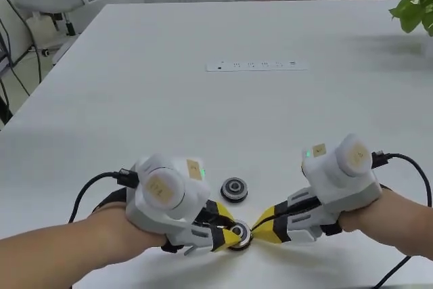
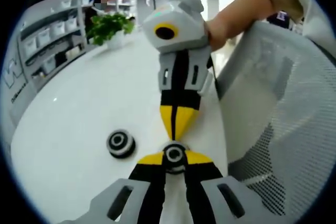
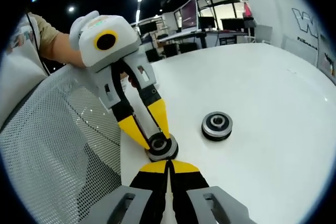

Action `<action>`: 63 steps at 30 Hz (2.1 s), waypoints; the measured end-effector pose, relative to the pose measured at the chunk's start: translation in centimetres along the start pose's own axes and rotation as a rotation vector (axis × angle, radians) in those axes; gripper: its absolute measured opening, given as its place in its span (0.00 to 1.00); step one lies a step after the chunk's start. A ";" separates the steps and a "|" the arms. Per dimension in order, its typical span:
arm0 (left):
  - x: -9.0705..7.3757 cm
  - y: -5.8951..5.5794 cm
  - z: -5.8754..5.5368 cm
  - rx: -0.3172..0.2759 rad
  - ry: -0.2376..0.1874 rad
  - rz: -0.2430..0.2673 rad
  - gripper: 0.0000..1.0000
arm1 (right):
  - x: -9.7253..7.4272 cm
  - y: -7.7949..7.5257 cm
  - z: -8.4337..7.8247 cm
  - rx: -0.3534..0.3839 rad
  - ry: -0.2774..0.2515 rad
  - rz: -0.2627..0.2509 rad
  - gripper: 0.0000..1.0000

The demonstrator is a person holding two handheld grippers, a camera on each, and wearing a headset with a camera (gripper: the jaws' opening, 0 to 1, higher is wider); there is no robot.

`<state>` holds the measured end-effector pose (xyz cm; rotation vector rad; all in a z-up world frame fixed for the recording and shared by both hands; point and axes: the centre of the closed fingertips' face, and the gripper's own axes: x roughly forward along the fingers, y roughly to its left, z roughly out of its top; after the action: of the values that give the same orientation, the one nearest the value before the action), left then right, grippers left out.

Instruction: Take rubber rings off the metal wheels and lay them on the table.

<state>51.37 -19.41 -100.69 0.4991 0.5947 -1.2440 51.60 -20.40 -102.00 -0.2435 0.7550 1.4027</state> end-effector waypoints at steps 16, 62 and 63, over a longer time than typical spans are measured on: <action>0.0 0.0 0.0 -0.011 0.010 0.008 0.13 | -0.4 0.1 1.0 0.164 -0.097 0.030 0.00; 0.0 -0.2 0.0 -0.012 0.034 0.007 0.12 | 0.5 2.4 2.4 0.152 -0.124 0.108 0.00; 0.0 -0.2 0.0 -0.010 0.035 0.008 0.12 | 0.4 2.8 3.0 0.170 -0.154 0.146 0.00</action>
<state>51.19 -19.46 -100.70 0.5148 0.6275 -1.2266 49.98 -17.89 -99.23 0.0530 0.7713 1.4669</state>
